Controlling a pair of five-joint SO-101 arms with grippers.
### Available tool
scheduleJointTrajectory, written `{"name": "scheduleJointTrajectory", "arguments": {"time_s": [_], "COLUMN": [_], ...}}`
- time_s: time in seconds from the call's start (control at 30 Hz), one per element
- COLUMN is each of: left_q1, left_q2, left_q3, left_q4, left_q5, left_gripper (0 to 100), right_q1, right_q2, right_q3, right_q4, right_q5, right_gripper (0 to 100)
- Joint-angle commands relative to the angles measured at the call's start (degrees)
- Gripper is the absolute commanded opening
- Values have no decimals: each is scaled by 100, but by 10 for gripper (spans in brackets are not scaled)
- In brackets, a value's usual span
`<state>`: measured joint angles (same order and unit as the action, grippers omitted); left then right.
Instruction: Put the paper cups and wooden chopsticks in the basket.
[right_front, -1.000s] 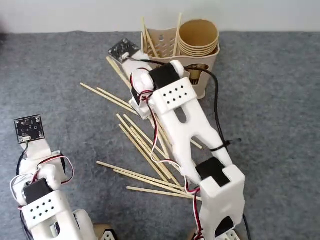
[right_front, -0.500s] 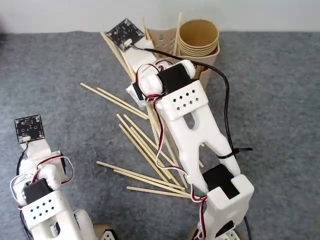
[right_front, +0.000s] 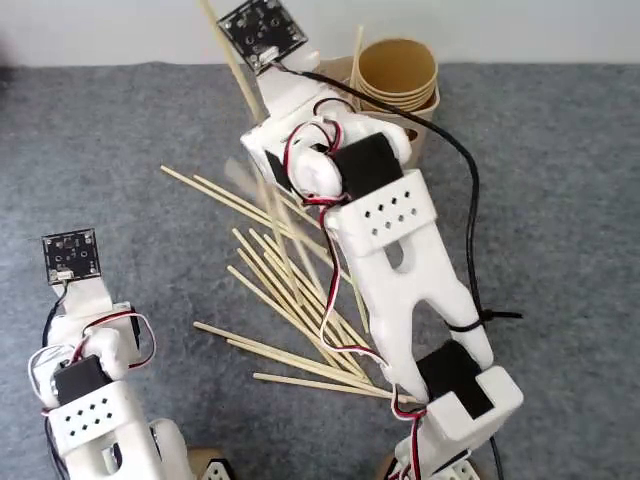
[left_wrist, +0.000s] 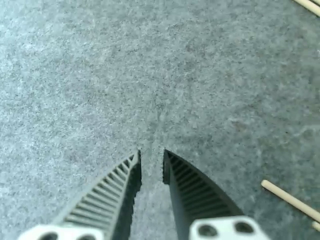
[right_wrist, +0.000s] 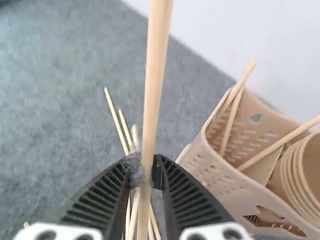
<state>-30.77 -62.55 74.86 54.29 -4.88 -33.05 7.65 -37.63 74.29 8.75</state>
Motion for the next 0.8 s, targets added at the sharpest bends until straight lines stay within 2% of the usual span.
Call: {"name": "scheduleJointTrajectory", "arguments": {"time_s": [0.0,0.17,0.37,0.77], "left_q1": [62,62,62,62], "left_q2": [-79,-79,-79,-79], "left_q3": [-75,-75,-75,-75], "left_q4": [-105,-105,-105,-105], "left_q5": [35,35,26,26], "left_gripper": [73,73,73,73], "right_q1": [40,66,505,1323], "right_q2": [-444,-462,-338,1138], "right_q3": [-70,-70,-35,-35], "right_q4": [-259,-664,-1956,-3934], "right_q5": [-70,-132,-387,-387], "right_gripper": [8,8,8,8]}}
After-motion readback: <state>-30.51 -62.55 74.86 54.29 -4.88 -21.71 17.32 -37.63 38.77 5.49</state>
